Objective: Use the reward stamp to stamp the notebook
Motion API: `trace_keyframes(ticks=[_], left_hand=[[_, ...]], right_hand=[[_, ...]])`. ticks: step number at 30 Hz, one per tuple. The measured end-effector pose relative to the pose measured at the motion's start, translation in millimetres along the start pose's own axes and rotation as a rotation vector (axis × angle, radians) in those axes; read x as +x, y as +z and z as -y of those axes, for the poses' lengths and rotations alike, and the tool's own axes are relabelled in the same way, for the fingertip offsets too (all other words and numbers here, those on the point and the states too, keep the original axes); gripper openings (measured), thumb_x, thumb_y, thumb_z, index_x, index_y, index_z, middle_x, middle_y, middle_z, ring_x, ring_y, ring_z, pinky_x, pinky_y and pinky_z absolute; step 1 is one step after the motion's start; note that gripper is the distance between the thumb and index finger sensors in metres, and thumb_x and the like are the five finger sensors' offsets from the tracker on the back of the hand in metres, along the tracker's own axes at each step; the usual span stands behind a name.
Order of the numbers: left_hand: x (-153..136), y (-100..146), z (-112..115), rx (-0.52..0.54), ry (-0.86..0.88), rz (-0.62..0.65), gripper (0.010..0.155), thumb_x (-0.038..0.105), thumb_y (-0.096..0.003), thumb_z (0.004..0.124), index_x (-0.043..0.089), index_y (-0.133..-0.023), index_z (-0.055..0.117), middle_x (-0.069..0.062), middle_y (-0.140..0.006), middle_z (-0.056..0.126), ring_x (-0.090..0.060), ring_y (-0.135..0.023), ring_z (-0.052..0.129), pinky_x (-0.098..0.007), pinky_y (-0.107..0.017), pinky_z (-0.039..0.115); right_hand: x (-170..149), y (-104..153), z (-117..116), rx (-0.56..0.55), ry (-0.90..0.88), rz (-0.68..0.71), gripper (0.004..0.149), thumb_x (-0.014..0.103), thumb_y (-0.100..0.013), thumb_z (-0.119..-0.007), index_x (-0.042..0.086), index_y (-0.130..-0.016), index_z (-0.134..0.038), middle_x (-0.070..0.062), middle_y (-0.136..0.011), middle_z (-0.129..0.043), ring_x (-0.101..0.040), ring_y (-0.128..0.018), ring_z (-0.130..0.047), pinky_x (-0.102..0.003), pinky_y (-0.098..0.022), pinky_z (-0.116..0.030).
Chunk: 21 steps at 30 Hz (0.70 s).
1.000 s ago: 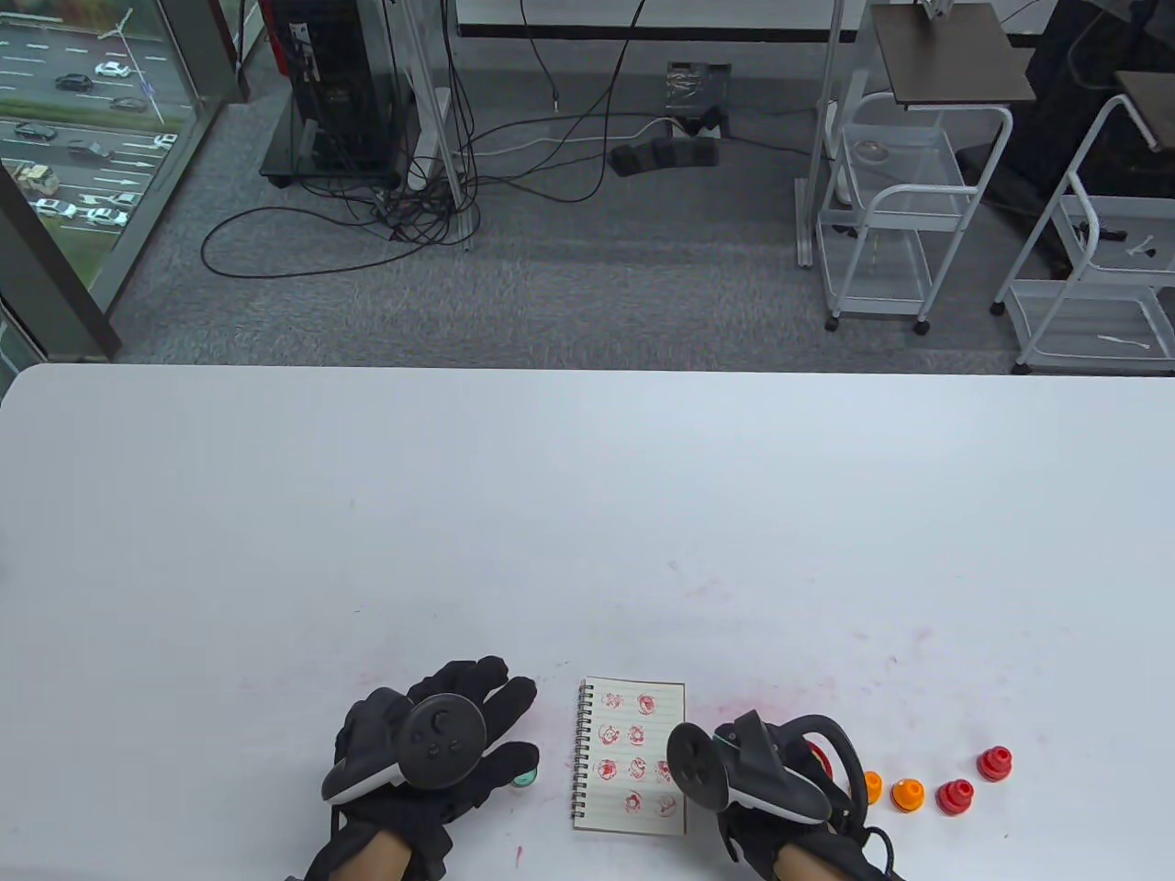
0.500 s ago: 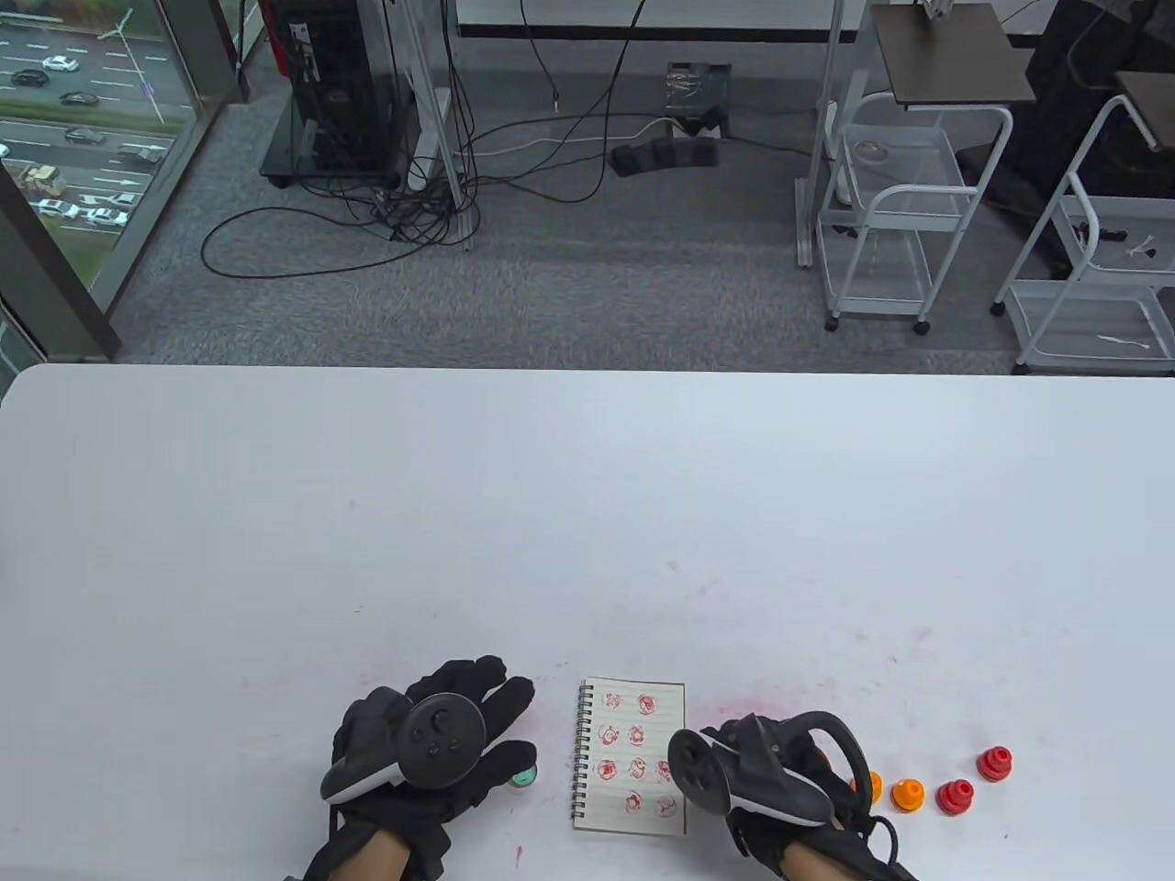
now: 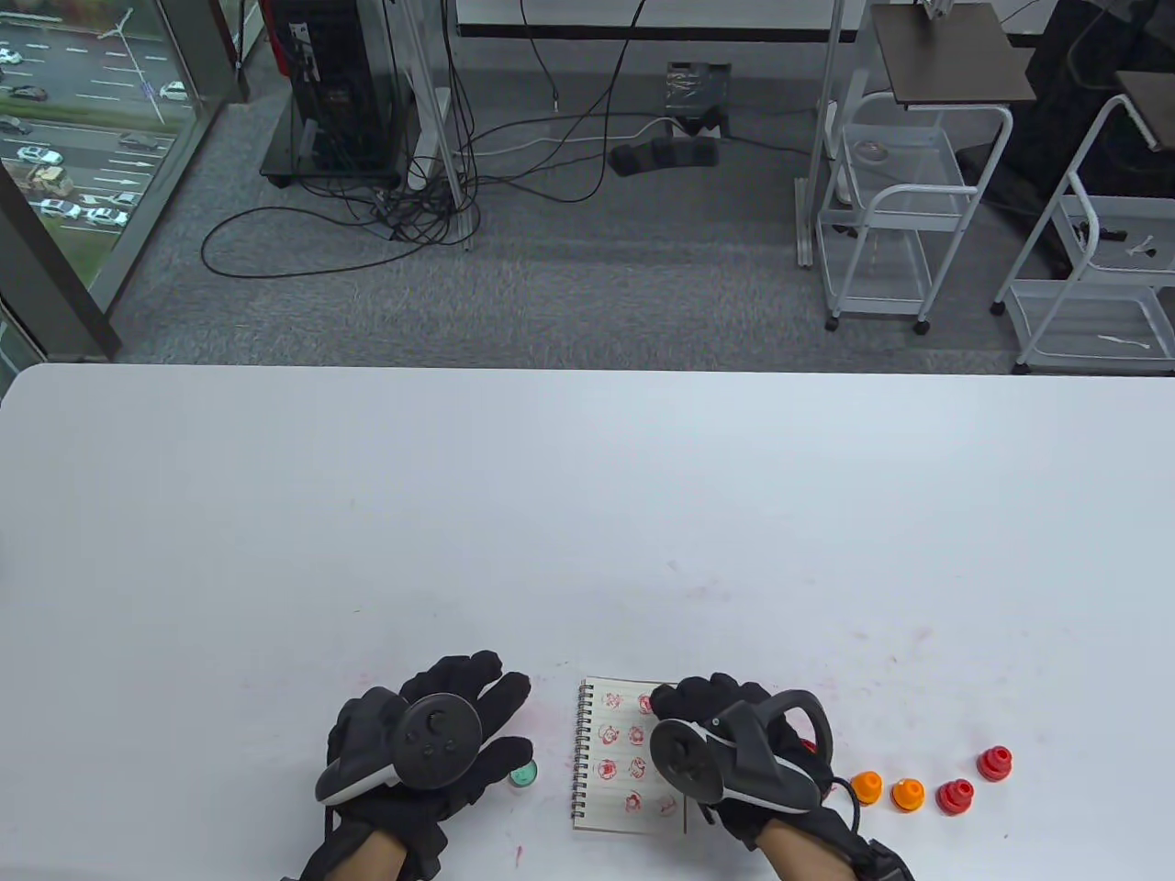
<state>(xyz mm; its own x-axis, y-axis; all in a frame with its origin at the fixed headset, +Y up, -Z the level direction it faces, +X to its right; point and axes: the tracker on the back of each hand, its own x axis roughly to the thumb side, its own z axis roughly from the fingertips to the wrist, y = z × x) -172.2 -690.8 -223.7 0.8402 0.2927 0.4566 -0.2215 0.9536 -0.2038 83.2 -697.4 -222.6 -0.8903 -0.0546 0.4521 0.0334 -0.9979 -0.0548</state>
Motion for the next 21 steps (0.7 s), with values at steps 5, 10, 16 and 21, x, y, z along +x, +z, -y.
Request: trace_keyframes(ticks=[5,10,16,21], left_hand=[[0,0,0,0.000,-0.004,0.001,0.074,0.057,-0.0475,0.070,0.020,-0.111,0.069,-0.020,-0.118,0.057,-0.048,-0.103,0.062,-0.065,-0.072,0.058],[1,0,0,-0.005,-0.007,0.003,0.074,0.057,-0.0476,0.070,0.020,-0.111,0.069,-0.020,-0.118,0.057,-0.048,-0.103,0.062,-0.065,-0.073,0.058],[0,0,1,-0.017,-0.006,-0.002,0.073,0.057,-0.0477,0.070,0.020,-0.111,0.069,-0.019,-0.118,0.057,-0.047,-0.102,0.063,-0.065,-0.072,0.058],[0,0,1,-0.022,0.001,-0.007,0.073,0.056,-0.0480,0.070,0.020,-0.111,0.069,-0.020,-0.118,0.057,-0.047,-0.102,0.063,-0.065,-0.072,0.058]], right_hand=[[7,-8,-8,0.020,0.012,0.028,0.044,0.026,-0.035,-0.087,0.025,-0.079,-0.086,-0.006,-0.076,-0.098,-0.024,-0.053,-0.100,-0.039,-0.040,-0.089],[15,-14,-20,0.092,0.090,0.057,0.043,0.025,-0.034,-0.087,0.025,-0.077,-0.088,-0.007,-0.074,-0.098,-0.024,-0.050,-0.101,-0.038,-0.040,-0.090],[20,-24,-16,0.118,0.106,0.025,0.042,0.024,-0.028,-0.089,0.025,-0.070,-0.092,-0.006,-0.067,-0.102,-0.020,-0.043,-0.104,-0.033,-0.036,-0.095],[25,-35,-14,0.196,0.155,0.020,0.042,0.025,-0.027,-0.089,0.026,-0.069,-0.093,-0.005,-0.066,-0.103,-0.019,-0.043,-0.105,-0.033,-0.036,-0.096]])
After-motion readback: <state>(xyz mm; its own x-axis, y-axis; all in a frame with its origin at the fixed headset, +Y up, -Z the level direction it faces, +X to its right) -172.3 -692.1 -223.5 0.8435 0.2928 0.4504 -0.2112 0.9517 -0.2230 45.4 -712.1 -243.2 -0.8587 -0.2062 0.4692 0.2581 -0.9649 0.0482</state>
